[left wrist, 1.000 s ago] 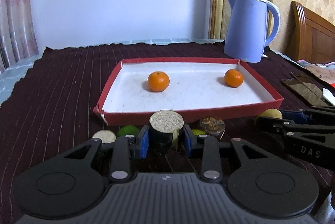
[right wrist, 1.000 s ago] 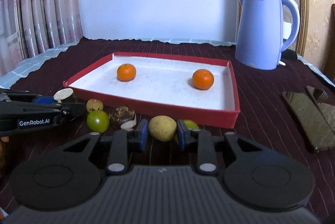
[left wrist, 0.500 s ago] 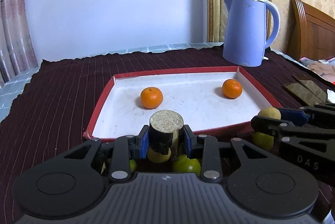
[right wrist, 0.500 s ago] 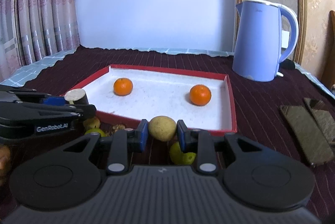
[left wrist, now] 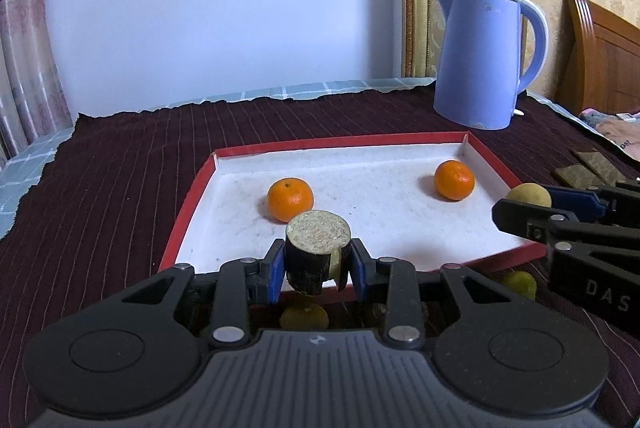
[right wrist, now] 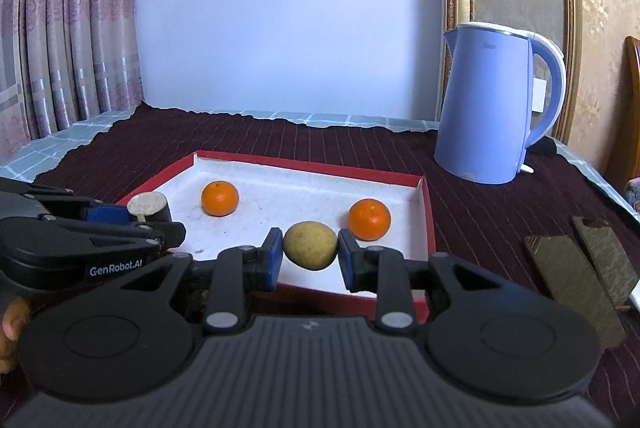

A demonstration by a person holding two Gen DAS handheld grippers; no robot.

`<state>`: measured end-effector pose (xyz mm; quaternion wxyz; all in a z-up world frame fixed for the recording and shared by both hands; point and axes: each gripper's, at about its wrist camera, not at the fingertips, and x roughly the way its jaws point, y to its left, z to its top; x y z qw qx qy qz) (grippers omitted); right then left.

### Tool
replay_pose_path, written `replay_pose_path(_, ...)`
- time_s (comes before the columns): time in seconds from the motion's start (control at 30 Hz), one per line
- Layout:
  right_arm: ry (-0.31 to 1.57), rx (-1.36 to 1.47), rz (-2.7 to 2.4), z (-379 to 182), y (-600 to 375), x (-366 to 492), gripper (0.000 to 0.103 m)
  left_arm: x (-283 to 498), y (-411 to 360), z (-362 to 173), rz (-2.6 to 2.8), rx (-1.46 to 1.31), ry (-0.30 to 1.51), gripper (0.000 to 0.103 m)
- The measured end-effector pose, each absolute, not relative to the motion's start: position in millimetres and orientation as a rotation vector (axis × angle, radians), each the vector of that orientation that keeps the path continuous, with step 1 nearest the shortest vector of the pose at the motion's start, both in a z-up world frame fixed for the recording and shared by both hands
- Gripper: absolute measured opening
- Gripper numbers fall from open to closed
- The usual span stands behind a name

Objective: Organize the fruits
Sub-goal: 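Carry the dark cylinder over the tray with the left tool while the right tool carries the yellow fruit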

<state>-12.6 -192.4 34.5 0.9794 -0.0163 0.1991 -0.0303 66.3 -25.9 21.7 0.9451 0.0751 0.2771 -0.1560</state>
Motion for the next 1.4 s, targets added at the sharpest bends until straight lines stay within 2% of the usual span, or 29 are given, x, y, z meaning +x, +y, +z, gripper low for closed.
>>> replay_pose_path(1.4,0.495,-0.01,-0.171,24,-227,87,0.028,149,-78,6,-0.201,0.264,0.61,0.032)
